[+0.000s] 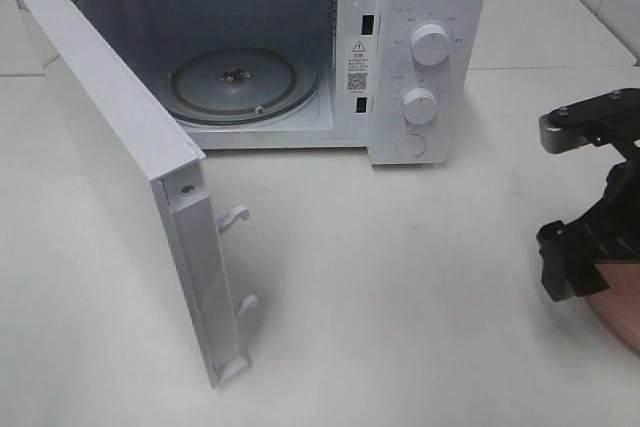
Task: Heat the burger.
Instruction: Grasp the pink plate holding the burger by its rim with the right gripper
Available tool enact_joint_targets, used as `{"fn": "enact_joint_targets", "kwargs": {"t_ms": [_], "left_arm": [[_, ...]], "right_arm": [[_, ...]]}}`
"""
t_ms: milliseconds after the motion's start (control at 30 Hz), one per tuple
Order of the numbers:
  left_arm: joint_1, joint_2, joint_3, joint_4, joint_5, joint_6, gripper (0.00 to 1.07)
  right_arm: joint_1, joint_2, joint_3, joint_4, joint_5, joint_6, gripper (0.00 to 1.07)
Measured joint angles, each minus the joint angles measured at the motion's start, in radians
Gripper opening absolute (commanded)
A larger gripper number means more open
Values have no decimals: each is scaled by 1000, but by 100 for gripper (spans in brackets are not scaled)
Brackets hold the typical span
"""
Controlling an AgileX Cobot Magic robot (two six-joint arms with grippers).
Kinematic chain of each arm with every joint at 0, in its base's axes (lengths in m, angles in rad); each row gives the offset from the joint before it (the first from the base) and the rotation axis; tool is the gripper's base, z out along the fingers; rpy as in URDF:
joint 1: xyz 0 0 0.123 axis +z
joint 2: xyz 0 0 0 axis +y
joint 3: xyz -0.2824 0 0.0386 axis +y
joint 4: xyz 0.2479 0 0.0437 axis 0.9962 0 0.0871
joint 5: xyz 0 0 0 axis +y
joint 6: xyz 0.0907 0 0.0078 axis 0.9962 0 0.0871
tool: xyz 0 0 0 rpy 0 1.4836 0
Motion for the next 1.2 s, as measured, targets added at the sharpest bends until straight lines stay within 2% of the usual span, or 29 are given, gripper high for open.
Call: {"fn": "enact_joint_targets", "kwargs": {"t_ms": [67, 333, 700, 867, 1200], "left_arm": [[0, 0, 0, 0, 0, 0, 84], [0, 0, 0, 0, 0, 0, 84], [0, 0, 0, 0, 0, 0, 84], [0, 0, 0, 0, 0, 0, 84], [0, 0, 0, 0, 0, 0, 84]], "right_arm": [[-43, 0, 0, -3, -2, 9, 100], [-115, 0, 0, -8, -21, 16, 97], [-123, 54, 0, -7, -45, 17, 94], [-123, 181, 0, -7, -100, 17, 91], [-125, 297, 0, -34, -203, 22, 89]]}}
